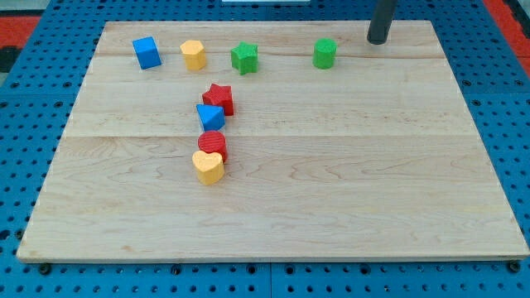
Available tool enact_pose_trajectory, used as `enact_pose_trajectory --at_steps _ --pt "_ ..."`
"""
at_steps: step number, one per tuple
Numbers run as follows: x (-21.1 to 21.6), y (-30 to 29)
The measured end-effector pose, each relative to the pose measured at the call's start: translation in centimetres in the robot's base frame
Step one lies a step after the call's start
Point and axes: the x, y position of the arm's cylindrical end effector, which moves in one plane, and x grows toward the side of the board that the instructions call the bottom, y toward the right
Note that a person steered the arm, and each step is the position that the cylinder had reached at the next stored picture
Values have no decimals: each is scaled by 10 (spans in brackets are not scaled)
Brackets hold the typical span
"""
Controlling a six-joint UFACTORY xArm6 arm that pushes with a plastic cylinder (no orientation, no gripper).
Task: Push the green circle slightly down
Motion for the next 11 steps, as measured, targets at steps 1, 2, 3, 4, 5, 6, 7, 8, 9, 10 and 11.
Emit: enact_pose_trajectory --at_steps 1,2,3,4,5,6,7,8,9,10,11 --pt "0 0" --pt "0 0" --pt "0 0" --pt "2 -1" --pt "2 -8" --pt "0 -38" --pt "0 -37" --pt "0 -46" --pt "0 -46" --pt "1 -53" --pt "12 -67"
